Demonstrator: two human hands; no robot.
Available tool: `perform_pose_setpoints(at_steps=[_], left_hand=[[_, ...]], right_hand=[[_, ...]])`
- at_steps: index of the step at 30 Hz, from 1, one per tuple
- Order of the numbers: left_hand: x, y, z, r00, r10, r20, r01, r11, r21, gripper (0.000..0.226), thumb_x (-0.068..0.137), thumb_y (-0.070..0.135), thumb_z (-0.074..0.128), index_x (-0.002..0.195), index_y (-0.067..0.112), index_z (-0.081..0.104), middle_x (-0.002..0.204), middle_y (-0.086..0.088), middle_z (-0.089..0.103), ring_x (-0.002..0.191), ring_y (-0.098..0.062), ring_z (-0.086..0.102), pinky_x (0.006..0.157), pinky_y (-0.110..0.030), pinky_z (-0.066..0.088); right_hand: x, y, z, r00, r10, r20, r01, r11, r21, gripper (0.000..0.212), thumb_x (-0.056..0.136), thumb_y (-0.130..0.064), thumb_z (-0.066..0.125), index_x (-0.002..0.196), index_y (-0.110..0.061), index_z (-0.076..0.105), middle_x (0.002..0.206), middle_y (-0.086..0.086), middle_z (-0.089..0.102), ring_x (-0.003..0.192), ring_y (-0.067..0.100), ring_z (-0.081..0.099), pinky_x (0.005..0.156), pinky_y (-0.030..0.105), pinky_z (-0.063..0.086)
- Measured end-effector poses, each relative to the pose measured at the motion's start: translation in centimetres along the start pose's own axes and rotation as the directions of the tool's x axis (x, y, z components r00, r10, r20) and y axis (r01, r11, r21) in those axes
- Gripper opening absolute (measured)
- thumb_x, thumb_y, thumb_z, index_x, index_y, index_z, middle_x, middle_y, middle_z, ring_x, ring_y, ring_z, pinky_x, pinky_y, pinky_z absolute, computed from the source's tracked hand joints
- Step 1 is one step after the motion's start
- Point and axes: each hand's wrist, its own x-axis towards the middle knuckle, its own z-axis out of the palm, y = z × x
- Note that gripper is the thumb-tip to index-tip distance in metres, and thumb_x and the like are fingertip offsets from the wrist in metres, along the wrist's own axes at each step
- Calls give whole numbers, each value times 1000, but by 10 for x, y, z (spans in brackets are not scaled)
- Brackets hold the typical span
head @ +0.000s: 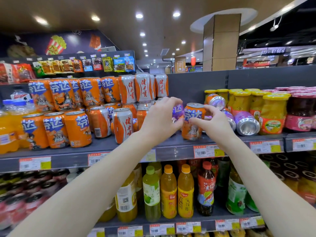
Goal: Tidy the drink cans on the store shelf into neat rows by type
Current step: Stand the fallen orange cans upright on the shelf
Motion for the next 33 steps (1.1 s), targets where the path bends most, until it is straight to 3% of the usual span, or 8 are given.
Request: perform_pose_setpoints(at_steps=[4,9,12,14,17,21,28,33], left_hand=[[-4,-35,-45,977,-86,-194,115,983,142,35,83,36,59,114,24,66,112,2,66,105,-19,61,93,-45,50],[-24,-89,-84,956,-280,-83,290,940,180,43,85,44,60,124,27,60,121,0,60,114,-21,56,98,-43,49],[-37,-108,-88,948,-318,14,304,918,255,54,87,57,64,133,30,55,126,-1,55,117,-20,53,94,-37,48],[-42,-112,-86,927,-363,94,343,922,177,61,85,61,67,137,32,50,126,3,52,113,-13,53,87,-27,47],[-45,-113,-84,919,-364,153,362,931,41,63,84,54,74,136,30,50,125,8,57,108,-7,58,74,-14,43],[-44,-119,-95,928,-339,157,338,940,32,62,83,50,77,136,27,52,132,5,59,110,-6,56,76,-15,44],[-54,-144,-118,898,-398,186,387,917,95,65,83,52,75,139,28,51,135,1,58,112,-9,55,78,-19,45],[-50,-130,-126,929,-357,98,366,924,-109,66,91,21,64,150,26,36,152,4,42,141,-12,37,104,-24,32]], right_hand=[[3,-1,9,1000,10,26,-7,994,-105,60,76,-35,83,129,-35,57,104,-19,68,102,7,66,88,40,60],[2,-2,16,999,49,-20,-52,984,-170,68,78,-37,82,139,-27,52,119,-9,64,105,9,62,92,45,58],[-6,-7,34,954,-148,-261,44,929,-367,75,75,-40,82,139,-18,49,130,4,52,119,20,50,101,39,46],[-18,-19,53,876,-348,-333,206,896,-395,62,77,-34,80,130,-14,54,121,5,52,112,20,49,93,25,41],[-31,-34,90,916,-351,-192,292,915,-280,50,79,-29,79,120,-16,56,110,-1,58,96,15,57,80,18,47],[-36,-37,132,987,-57,148,96,958,-271,77,78,-38,80,141,-18,42,120,-8,55,109,11,56,88,27,50],[-36,-47,172,993,12,114,27,941,-338,70,73,-41,84,131,-22,50,112,-8,60,104,13,60,86,33,54],[-37,-57,200,982,-24,187,75,959,-273,70,71,-39,87,130,-23,54,109,-10,63,100,9,61,88,30,54]])
